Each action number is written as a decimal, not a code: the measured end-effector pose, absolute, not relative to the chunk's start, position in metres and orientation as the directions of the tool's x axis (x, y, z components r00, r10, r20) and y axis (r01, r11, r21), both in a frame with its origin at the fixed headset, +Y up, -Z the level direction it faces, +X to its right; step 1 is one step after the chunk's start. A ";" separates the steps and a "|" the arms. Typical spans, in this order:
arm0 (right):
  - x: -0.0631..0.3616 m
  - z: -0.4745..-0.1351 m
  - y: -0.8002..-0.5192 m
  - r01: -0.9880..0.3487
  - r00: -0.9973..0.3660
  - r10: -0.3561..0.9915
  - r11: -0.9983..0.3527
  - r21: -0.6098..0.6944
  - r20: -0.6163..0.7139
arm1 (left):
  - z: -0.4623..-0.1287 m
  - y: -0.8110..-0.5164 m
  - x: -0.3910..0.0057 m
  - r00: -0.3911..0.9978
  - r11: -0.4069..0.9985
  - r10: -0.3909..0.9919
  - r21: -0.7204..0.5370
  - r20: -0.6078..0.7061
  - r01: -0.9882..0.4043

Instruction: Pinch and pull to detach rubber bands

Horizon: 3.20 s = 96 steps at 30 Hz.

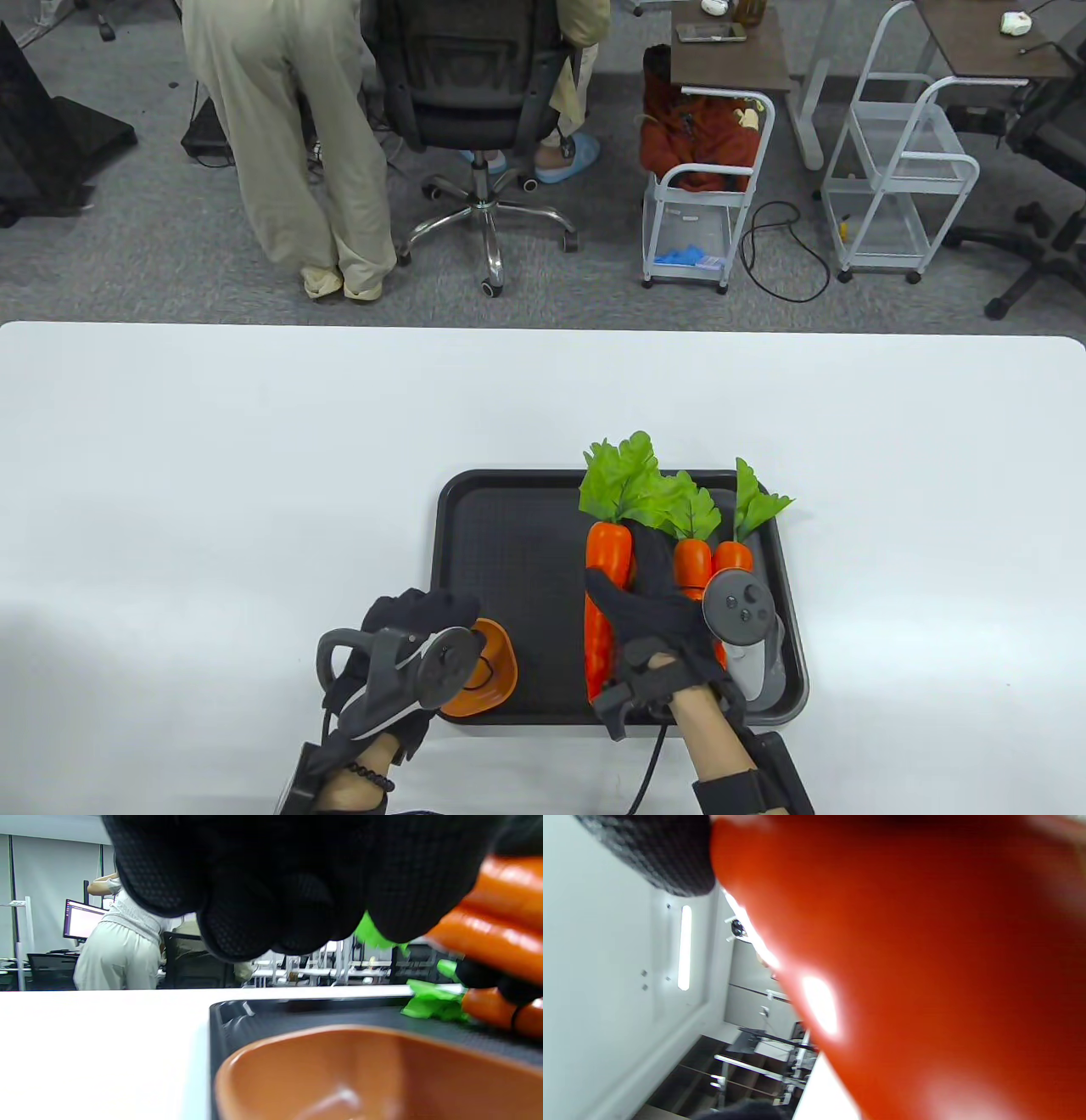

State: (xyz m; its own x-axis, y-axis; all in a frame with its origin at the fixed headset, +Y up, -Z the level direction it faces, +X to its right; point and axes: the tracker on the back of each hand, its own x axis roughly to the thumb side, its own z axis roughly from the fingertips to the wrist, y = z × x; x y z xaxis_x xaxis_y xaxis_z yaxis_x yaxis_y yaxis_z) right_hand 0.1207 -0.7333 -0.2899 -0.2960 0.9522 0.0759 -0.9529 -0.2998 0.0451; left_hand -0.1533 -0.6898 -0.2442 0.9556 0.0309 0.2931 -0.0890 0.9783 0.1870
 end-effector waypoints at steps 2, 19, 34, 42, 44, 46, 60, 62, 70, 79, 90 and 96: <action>0.117 -0.294 -0.726 -0.910 -0.411 0.909 -0.414 0.036 0.069 | -0.242 -0.689 -0.153 0.943 0.962 0.093 0.215 0.319 -0.167; 0.066 -0.332 -0.732 -0.437 -0.892 0.417 -0.894 0.098 -0.174 | -0.238 -0.687 -0.149 0.919 0.933 0.183 0.234 0.350 -0.275; 0.025 -0.348 -0.749 0.025 -0.977 -0.075 -0.969 0.245 -0.197 | -0.237 -0.688 -0.142 0.913 0.937 0.171 0.226 0.372 -0.268; 0.047 -0.338 -0.711 -0.037 -0.982 0.012 -0.990 0.134 -0.188 | -0.238 -0.687 -0.145 0.909 0.933 0.184 0.223 0.374 -0.281; 0.060 -0.336 -0.695 -0.030 -0.982 0.015 -0.996 0.078 -0.188 | -0.238 -0.688 -0.144 0.909 0.934 0.184 0.221 0.375 -0.280; 0.075 -0.335 -0.690 -0.019 -0.978 0.002 -0.996 0.084 -0.207 | -0.238 -0.688 -0.144 0.910 0.935 0.182 0.220 0.373 -0.278; 0.142 -0.335 -0.744 -0.029 -0.925 -0.076 -0.963 0.268 -0.373 | -0.238 -0.688 -0.144 0.910 0.938 0.183 0.212 0.371 -0.275; 0.144 -0.335 -0.749 -0.036 -0.925 -0.071 -0.961 0.273 -0.374 | -0.238 -0.688 -0.144 0.911 0.938 0.183 0.211 0.369 -0.274; 0.150 -0.333 -0.756 -0.039 -0.933 -0.048 -0.972 0.233 -0.357 | -0.239 -0.688 -0.143 0.912 0.941 0.183 0.205 0.366 -0.271; 0.160 -0.319 -0.742 -0.268 -0.924 0.214 -0.953 0.140 -0.317 | -0.239 -0.689 -0.142 0.910 0.940 0.188 0.202 0.368 -0.276; 0.153 -0.291 -0.716 -0.611 -0.791 0.608 -0.791 0.028 -0.069 | -0.239 -0.690 -0.144 0.886 0.911 0.303 0.165 0.352 -0.377; 0.138 -0.280 -0.718 -0.857 -0.502 0.863 -0.506 0.097 0.064 | -0.240 -0.693 -0.140 0.862 0.896 0.361 0.125 0.355 -0.427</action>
State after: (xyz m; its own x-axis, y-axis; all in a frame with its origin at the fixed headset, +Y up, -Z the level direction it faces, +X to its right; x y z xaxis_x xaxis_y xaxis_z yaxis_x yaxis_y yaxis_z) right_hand 0.1384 -0.7180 -0.2801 -0.5017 0.8627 0.0642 -0.8573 -0.5057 0.0966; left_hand -0.1405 -0.6925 -0.2395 0.8624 0.3613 0.3545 -0.4267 0.8957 0.1253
